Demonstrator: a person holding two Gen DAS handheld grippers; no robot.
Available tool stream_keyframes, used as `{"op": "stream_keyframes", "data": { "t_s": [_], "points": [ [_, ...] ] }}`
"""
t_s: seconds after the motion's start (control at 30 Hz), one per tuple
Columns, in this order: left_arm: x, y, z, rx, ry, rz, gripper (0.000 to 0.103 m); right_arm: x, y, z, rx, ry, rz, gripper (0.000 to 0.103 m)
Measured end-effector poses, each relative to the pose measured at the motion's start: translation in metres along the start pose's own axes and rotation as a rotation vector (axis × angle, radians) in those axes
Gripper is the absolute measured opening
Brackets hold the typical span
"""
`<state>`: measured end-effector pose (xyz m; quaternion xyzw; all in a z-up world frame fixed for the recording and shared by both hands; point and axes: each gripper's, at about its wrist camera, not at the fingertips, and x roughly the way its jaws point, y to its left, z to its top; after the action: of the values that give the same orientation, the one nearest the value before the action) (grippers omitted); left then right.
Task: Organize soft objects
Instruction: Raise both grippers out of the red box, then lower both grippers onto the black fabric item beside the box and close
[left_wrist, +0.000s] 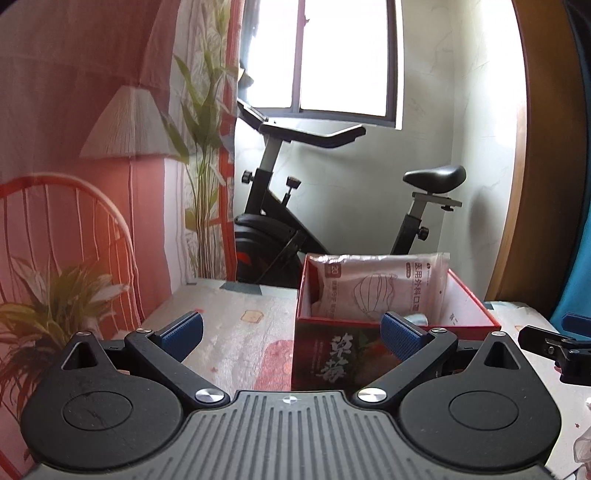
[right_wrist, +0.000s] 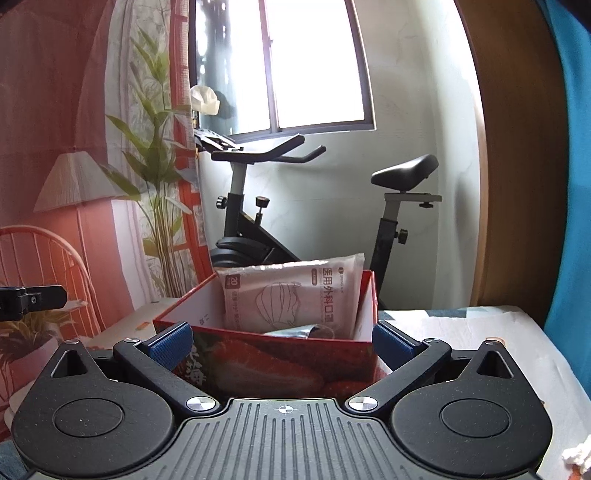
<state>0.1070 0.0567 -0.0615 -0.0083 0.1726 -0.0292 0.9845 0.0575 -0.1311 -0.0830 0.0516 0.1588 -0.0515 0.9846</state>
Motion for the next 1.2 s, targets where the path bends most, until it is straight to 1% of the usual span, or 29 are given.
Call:
{"op": "stream_keyframes", "data": {
  "t_s": [0.1,0.3,0.4,0.47,0.5,0.53,0.57,0.6,0.67,0.77,0.8,0.9,1.2],
  "points": [
    [0.015,0.009,-0.012,-0.03,0.067,0.01,0.103,0.01,0.001,-0.013,-0.009,0.036,0.007,0.103],
    [0.042,0.022,-0.035,-0.065,0.173,0.013,0.103,0.031,0.0,-0.034,0.001,0.099,0.026,0.102],
    [0.052,0.028,-0.044,-0.086,0.214,0.014,0.102,0.04,0.002,-0.045,-0.013,0.124,0.033,0.097],
    [0.06,0.033,-0.049,-0.101,0.237,0.011,0.102,0.046,0.002,-0.049,-0.016,0.143,0.045,0.092],
    [0.063,0.035,-0.049,-0.107,0.246,0.008,0.1,0.05,0.002,-0.051,-0.012,0.154,0.055,0.09],
    [0.067,0.037,-0.051,-0.112,0.255,0.007,0.099,0.053,0.002,-0.053,-0.007,0.163,0.065,0.086],
    [0.07,0.037,-0.052,-0.114,0.264,0.005,0.096,0.057,0.001,-0.054,0.0,0.175,0.076,0.082],
    [0.074,0.039,-0.054,-0.116,0.273,0.0,0.091,0.061,0.002,-0.056,0.004,0.184,0.085,0.08],
    [0.081,0.041,-0.057,-0.124,0.29,-0.019,0.085,0.069,0.003,-0.059,0.014,0.202,0.11,0.074],
    [0.093,0.043,-0.063,-0.143,0.316,-0.037,0.076,0.084,0.007,-0.063,0.015,0.235,0.139,0.067],
    [0.098,0.044,-0.064,-0.146,0.325,-0.041,0.073,0.089,0.008,-0.064,0.015,0.246,0.146,0.066],
    [0.113,0.046,-0.068,-0.151,0.35,-0.052,0.07,0.105,0.011,-0.068,0.005,0.274,0.159,0.065],
    [0.156,0.049,-0.086,-0.15,0.444,-0.094,0.07,0.148,0.01,-0.078,-0.01,0.351,0.162,0.062]
  ]
}}
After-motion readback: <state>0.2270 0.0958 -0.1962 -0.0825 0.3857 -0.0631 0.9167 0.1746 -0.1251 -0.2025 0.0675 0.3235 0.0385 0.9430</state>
